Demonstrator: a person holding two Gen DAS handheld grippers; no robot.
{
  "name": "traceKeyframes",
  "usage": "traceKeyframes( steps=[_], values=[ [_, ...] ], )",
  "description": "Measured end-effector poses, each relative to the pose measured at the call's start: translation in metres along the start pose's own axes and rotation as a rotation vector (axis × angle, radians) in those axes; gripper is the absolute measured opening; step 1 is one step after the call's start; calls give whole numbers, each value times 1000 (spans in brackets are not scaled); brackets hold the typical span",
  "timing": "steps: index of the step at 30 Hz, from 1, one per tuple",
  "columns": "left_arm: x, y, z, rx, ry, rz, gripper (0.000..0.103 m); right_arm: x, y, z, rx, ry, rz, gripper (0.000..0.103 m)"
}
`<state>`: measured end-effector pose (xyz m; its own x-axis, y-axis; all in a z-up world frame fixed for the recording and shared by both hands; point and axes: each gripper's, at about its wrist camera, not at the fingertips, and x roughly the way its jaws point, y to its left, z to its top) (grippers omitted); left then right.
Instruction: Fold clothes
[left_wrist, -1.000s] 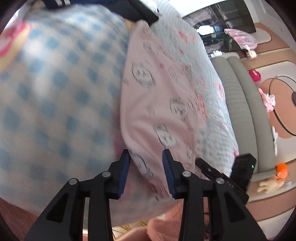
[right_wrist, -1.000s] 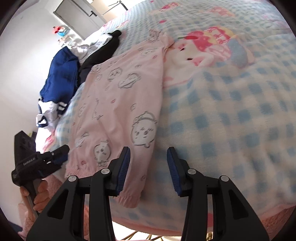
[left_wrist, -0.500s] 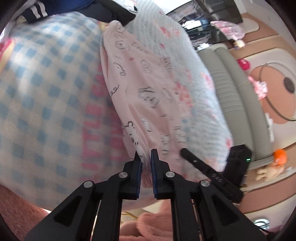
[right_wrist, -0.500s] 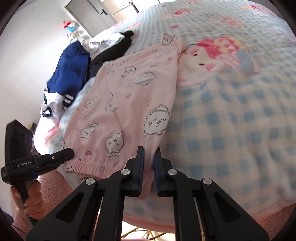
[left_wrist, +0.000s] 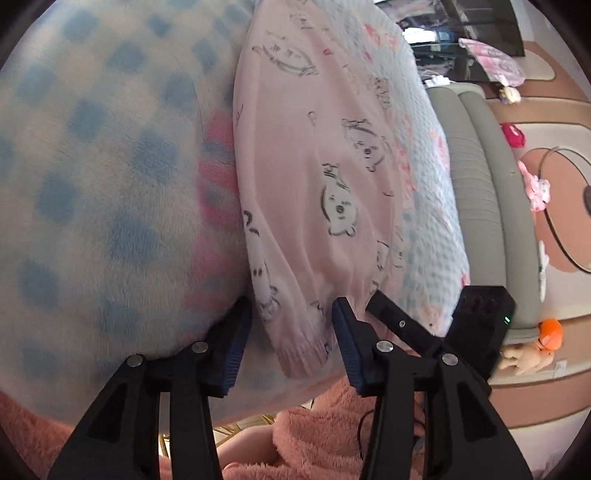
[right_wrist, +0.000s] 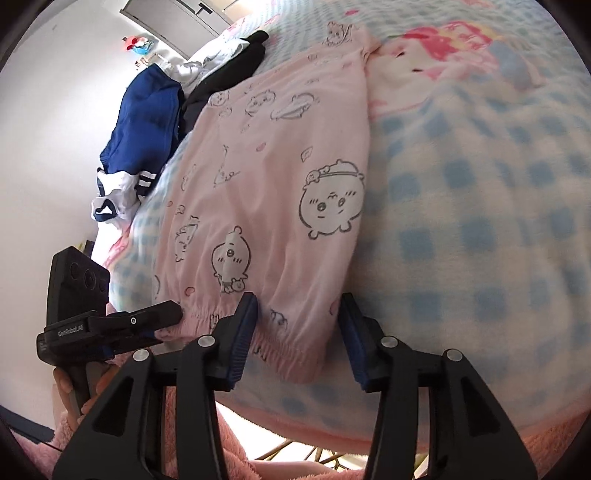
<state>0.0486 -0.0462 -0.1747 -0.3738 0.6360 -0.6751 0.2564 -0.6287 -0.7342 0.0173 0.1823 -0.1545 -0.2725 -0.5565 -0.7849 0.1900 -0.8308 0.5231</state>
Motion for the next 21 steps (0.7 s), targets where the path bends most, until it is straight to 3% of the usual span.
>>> traceKeyframes(
  steps=[1,5,10,12,16,18,19,21],
  values=[
    [2,-5,1,17,-9,21,21,3,2,0,-13,6,4,18],
    [-19,-37,-7,156,-57,41,16,-12,19,-2,-80,-32,8,14],
    [-39,-50,-13,198,-61,21,16,-40,25,-5,-55,-82,97,14],
    [-31,-44,-13,197,-25,59,17,-37,25,-9,-52,-67,95,14],
    [-5,-17,-11,99,97,139,33,-10,12,-16,5,45,9,23],
    [-24,-18,-13,107,38,77,44,-9,8,-17,19,59,11,27],
    [-36,-21,-13,123,-8,54,55,-15,10,-15,-2,43,-1,27],
    [-54,-23,-8,157,-92,60,57,-27,14,-11,-44,12,-26,29]
  ],
)
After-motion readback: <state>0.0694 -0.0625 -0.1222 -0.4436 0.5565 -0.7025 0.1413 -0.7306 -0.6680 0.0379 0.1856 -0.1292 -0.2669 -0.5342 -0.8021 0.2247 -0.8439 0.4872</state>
